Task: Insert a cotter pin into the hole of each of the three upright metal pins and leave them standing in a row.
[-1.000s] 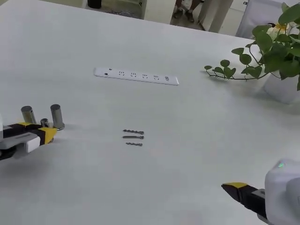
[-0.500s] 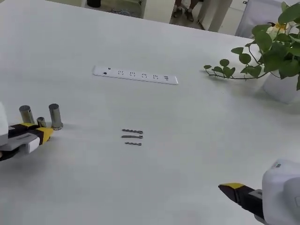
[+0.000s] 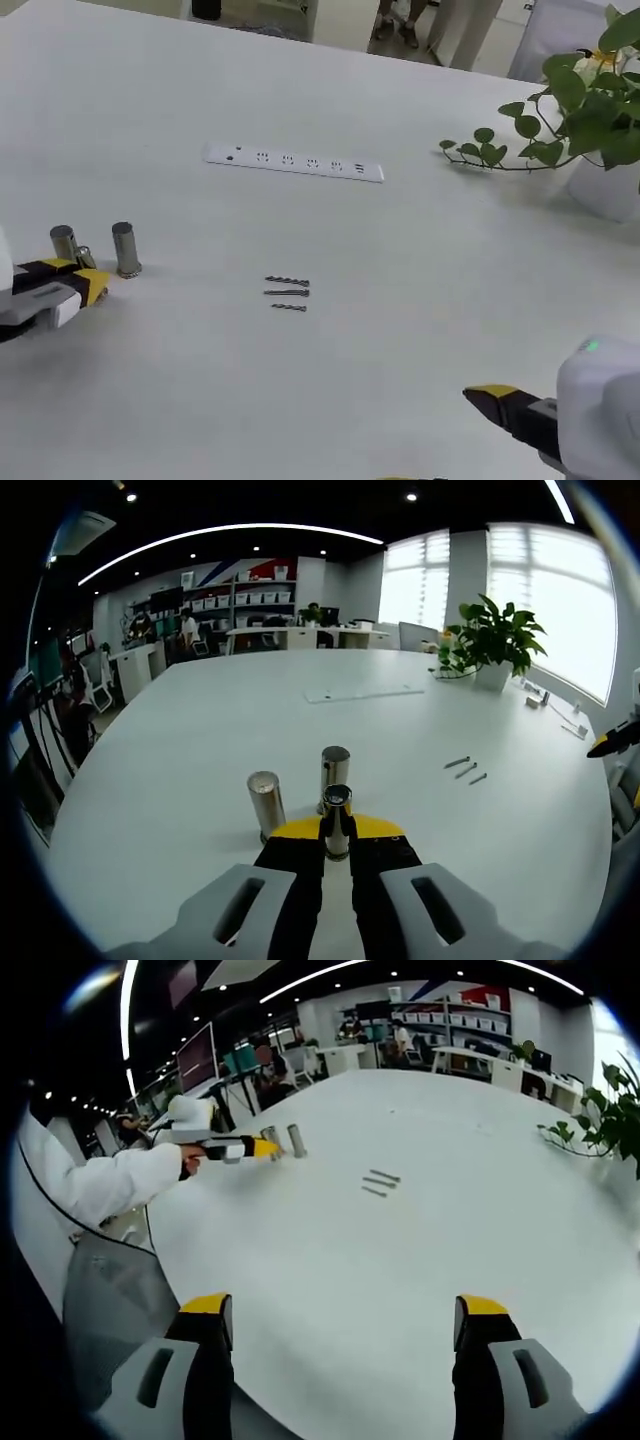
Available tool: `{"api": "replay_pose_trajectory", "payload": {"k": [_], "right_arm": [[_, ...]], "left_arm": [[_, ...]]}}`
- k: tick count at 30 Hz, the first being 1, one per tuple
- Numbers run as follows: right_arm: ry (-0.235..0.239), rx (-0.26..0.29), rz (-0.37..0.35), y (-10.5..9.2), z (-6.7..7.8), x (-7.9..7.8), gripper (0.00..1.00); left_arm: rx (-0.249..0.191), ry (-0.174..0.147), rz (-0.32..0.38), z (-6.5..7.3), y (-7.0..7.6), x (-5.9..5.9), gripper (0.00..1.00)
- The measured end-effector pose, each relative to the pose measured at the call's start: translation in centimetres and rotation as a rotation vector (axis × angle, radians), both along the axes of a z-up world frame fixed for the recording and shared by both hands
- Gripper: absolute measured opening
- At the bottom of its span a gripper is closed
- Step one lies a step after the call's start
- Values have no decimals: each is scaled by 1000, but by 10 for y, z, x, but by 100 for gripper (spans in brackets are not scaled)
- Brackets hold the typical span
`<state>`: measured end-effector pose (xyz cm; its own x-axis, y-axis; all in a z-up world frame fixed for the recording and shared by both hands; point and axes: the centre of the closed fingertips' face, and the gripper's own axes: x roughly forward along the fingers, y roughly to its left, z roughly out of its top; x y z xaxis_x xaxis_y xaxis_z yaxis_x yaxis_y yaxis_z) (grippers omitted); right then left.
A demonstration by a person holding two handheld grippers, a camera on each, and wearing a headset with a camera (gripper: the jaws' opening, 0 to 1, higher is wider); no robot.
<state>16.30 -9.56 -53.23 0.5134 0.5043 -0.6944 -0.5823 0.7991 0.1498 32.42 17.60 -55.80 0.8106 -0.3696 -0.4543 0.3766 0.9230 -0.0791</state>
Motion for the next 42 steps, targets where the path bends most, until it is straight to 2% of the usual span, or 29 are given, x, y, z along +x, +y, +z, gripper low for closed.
{"api": "replay_pose_trajectory", "payload": {"k": [7, 11, 15, 21, 27, 34, 39, 42], "right_arm": [[-11, 17, 8, 3, 2, 0, 90], [-19, 30, 12, 5, 3, -1, 89], [-18, 39, 21, 8, 0, -3, 89], [-22, 41, 39, 10, 1, -4, 89], [-28, 38, 43, 8, 3, -4, 89], [-28, 30, 38, 6, 3, -5, 89], [-23, 30, 46, 9, 1, -7, 89], [-22, 30, 50, 10, 1, -7, 89]], "left_arm": [[17, -17, 6, 14, 0, -15, 5], [54, -31, 8, 21, 1, -25, 5], [87, -26, 3, 21, -2, -34, 5], [52, -24, 21, 23, -12, -46, 5], [29, -11, 39, 19, -20, -54, 5], [33, 10, 33, 9, -28, -63, 5], [19, 19, 38, 4, -31, -69, 5], [33, 28, 32, 0, -34, -72, 5]]}}
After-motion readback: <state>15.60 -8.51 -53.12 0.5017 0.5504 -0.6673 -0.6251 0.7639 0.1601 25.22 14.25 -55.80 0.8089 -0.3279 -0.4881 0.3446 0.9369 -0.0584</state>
